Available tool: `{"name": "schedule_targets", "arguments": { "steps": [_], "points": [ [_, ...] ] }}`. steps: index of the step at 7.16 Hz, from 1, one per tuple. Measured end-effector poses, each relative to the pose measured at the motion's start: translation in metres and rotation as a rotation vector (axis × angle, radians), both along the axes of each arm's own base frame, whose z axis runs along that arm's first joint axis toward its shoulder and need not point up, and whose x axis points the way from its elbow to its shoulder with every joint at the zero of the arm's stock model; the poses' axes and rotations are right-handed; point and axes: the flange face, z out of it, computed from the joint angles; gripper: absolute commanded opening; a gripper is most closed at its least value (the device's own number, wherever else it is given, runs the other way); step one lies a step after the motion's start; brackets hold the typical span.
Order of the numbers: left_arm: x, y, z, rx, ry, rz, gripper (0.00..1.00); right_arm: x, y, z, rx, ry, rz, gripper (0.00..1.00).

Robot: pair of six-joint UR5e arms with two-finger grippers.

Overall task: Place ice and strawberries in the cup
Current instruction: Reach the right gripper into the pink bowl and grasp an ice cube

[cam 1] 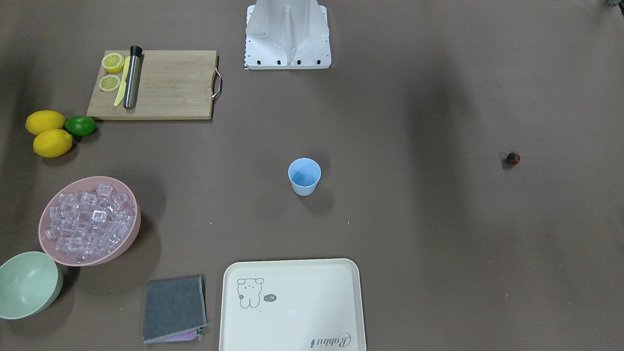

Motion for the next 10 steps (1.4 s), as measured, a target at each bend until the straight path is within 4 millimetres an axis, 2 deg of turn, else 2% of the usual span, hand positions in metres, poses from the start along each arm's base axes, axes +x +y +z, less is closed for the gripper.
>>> {"name": "schedule_targets", "arguments": {
  "steps": [1, 2, 4, 6, 8, 10],
  "points": [
    [0.0, 0.0, -0.001, 0.002, 0.0, 0.001, 0.98, -0.016, -0.017, -0.022, 0.031, -0.002, -0.017, 0.99],
    [0.0, 0.0, -0.001, 0.003, -0.001, 0.001, 0.98, -0.04, -0.035, -0.047, 0.044, -0.011, -0.021, 0.99],
    [0.0, 0.0, 0.0, 0.001, -0.004, 0.0, 0.98, -0.114, -0.061, -0.097, 0.046, -0.038, -0.048, 0.99],
    [0.0, -0.003, -0.001, 0.002, -0.005, -0.002, 0.98, -0.192, -0.075, -0.145, 0.064, -0.065, -0.112, 0.99],
    [0.0, -0.007, -0.004, 0.006, -0.005, -0.003, 0.98, -0.258, -0.08, -0.175, 0.098, -0.064, -0.191, 0.99],
    [0.0, -0.008, -0.003, 0.004, -0.005, -0.004, 0.98, -0.303, -0.094, -0.181, 0.141, -0.041, -0.231, 0.98]
  ]
}}
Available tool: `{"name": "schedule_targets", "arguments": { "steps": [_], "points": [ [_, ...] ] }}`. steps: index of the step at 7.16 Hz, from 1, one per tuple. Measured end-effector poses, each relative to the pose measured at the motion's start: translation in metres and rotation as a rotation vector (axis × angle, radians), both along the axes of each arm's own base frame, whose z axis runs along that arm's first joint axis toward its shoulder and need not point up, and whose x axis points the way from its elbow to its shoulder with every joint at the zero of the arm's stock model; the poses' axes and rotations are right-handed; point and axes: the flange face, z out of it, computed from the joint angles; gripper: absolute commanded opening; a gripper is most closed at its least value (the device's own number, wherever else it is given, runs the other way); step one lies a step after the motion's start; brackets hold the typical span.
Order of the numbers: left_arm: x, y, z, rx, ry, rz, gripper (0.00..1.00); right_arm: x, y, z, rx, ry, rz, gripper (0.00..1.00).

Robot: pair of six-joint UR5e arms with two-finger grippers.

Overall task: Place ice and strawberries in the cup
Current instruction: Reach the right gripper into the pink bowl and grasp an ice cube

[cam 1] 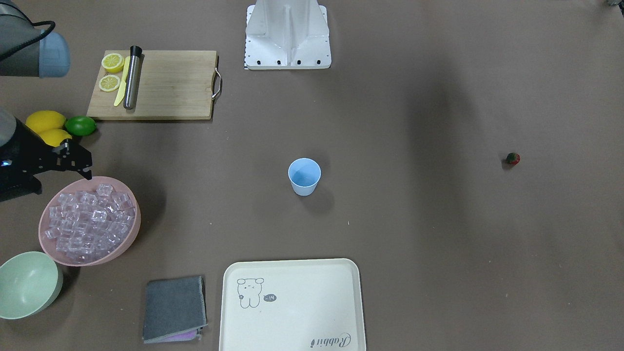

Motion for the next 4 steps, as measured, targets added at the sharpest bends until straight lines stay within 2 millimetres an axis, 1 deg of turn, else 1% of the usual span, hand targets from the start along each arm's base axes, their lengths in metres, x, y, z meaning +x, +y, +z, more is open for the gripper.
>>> {"name": "schedule_targets", "arguments": {
  "steps": [1, 2, 3, 4],
  "points": [
    [0.0, 0.001, 0.001, -0.002, 0.0, 0.0, 0.98, -0.016, -0.009, 0.011, 0.029, -0.006, -0.01, 0.97],
    [0.0, 0.002, 0.001, -0.003, 0.001, 0.0, 0.98, -0.026, -0.017, 0.027, 0.054, -0.016, -0.019, 0.93],
    [0.0, 0.003, 0.001, -0.002, 0.002, 0.0, 0.98, -0.035, -0.02, 0.039, 0.071, -0.021, -0.03, 0.91],
    [0.0, 0.003, 0.001, -0.001, 0.002, -0.001, 0.98, -0.045, -0.018, 0.045, 0.078, -0.021, -0.045, 0.89]
  ]
}}
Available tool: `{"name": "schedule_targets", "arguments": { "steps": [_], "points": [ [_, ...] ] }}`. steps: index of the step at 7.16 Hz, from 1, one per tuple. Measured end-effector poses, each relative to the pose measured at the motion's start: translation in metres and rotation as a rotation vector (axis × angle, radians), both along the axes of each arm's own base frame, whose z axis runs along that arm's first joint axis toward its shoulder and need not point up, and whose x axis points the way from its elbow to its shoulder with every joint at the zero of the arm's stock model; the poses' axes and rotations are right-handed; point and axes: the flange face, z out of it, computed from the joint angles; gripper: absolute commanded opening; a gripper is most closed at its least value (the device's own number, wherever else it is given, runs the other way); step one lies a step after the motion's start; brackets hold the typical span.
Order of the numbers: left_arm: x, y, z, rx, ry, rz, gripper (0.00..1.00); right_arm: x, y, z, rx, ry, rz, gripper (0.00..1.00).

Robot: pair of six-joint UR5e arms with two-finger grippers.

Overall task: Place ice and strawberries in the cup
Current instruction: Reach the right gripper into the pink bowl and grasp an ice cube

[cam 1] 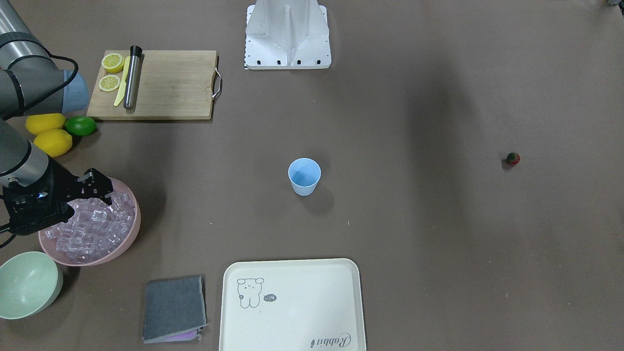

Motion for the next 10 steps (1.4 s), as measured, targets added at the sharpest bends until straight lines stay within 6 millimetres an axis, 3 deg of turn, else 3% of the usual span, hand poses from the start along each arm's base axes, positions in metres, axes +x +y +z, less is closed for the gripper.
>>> {"name": "schedule_targets", "arguments": {
  "steps": [3, 7, 9, 10],
  "points": [
    [0.0, -0.002, -0.002, 0.003, 0.001, -0.001, 0.98, -0.023, 0.004, 0.018, -0.002, 0.039, -0.021, 0.88],
    [0.0, -0.001, -0.003, 0.007, 0.006, 0.001, 0.98, -0.031, 0.007, 0.034, -0.019, 0.064, -0.031, 0.79],
    [0.001, 0.0, -0.003, 0.007, 0.007, 0.003, 0.98, -0.031, 0.007, 0.039, -0.026, 0.069, -0.031, 0.54],
    [0.001, 0.0, -0.002, 0.006, 0.008, 0.003, 0.98, -0.031, 0.007, 0.04, -0.028, 0.07, -0.031, 0.34]
  ]
}}
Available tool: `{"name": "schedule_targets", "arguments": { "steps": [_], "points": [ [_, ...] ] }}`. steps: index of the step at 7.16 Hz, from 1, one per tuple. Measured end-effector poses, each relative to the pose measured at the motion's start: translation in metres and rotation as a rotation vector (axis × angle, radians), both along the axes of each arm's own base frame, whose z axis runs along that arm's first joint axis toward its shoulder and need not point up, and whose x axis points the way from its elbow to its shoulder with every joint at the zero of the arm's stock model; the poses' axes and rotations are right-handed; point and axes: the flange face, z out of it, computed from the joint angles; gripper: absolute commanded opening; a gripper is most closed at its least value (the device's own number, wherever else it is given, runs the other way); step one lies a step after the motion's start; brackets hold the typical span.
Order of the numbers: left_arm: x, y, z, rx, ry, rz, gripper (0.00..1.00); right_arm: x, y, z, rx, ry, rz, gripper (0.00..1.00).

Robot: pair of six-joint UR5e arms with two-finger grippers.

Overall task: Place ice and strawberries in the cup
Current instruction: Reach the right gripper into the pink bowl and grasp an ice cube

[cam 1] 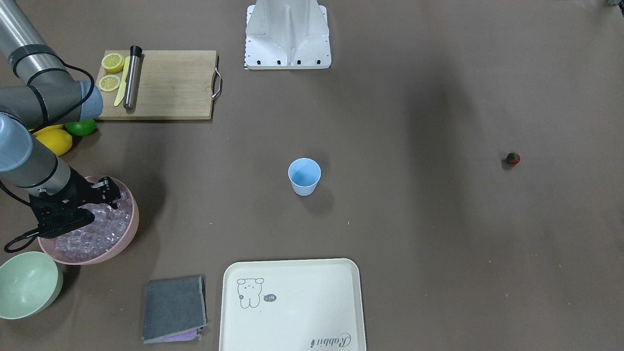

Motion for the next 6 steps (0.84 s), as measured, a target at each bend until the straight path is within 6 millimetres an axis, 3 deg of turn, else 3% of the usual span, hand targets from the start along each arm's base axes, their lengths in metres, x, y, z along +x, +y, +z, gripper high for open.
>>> {"name": "schedule_targets", "arguments": {
  "steps": [2, 6],
  "points": [
    [0.0, 0.001, 0.0, 0.0, 0.0, 0.001, 0.98, 0.002, -0.001, -0.001, 0.001, 0.0, 0.003, 0.01],
    [0.0, 0.001, 0.0, 0.003, 0.0, 0.002, 0.98, 0.011, -0.008, -0.01, 0.006, -0.011, 0.017, 0.0]
  ]
}}
